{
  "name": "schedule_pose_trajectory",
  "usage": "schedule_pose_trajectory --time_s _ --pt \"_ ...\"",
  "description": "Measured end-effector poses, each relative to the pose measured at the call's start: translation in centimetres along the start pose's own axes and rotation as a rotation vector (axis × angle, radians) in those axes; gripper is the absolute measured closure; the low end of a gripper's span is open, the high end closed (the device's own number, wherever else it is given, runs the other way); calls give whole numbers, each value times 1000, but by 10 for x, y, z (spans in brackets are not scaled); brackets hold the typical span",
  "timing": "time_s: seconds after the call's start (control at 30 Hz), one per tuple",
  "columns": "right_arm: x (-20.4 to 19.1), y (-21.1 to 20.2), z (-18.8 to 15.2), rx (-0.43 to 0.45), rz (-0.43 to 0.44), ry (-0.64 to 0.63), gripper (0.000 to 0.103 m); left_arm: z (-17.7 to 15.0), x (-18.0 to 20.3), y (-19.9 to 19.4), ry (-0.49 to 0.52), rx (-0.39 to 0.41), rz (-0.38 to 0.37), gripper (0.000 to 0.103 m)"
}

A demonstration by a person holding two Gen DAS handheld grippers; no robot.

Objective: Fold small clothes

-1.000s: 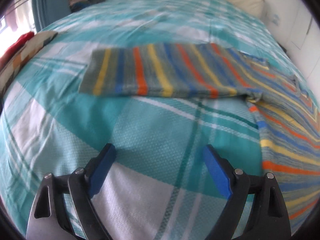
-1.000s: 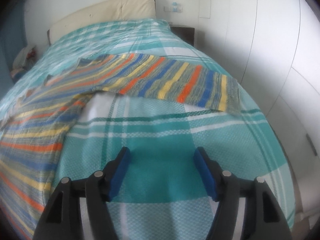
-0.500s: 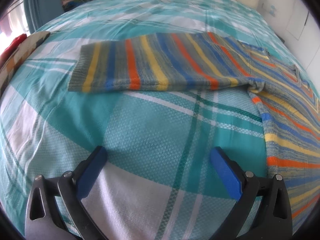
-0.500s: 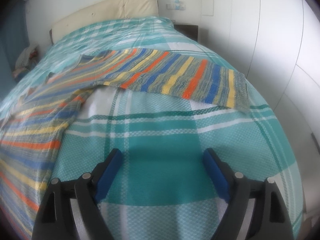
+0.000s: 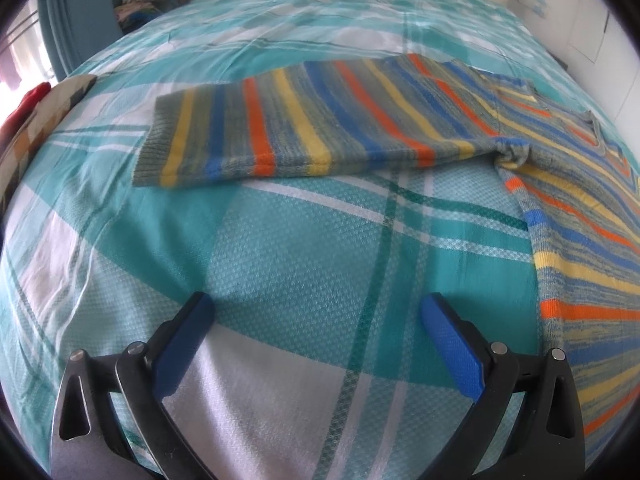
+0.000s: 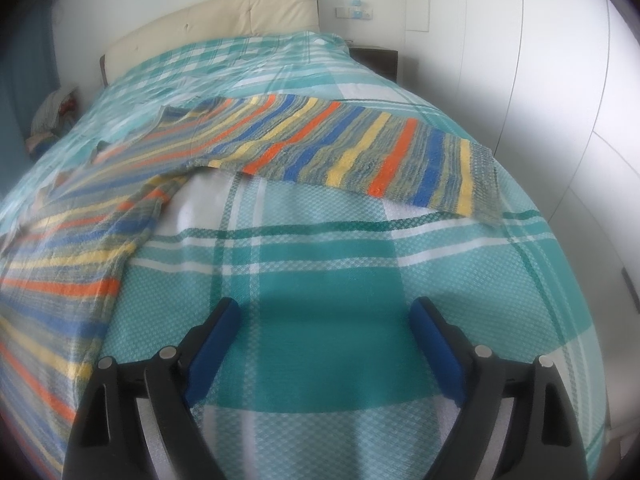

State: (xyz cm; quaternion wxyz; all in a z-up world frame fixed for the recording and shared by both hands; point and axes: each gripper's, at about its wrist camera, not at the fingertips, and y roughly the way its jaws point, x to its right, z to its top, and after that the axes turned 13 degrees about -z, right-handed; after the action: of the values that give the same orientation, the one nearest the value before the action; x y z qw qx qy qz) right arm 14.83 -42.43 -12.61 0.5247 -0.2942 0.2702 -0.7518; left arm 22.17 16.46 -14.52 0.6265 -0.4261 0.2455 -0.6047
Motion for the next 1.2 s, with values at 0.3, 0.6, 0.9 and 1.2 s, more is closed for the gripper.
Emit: schedule_pose_trajectory --time_s 0.3,0.6,0.9,1.2 --pt "-1 0 -1 -2 4 -3 14 0 1 0 2 3 5 0" --pt "-1 0 0 -2 2 -4 13 0 1 -1 3 9 6 0" --pt "18 -6 13 -56 122 46 13 -1 3 -2 5 17 12 0" --pt "148 50 37 -209 387 666 20 -4 4 -1 13 43 22 0"
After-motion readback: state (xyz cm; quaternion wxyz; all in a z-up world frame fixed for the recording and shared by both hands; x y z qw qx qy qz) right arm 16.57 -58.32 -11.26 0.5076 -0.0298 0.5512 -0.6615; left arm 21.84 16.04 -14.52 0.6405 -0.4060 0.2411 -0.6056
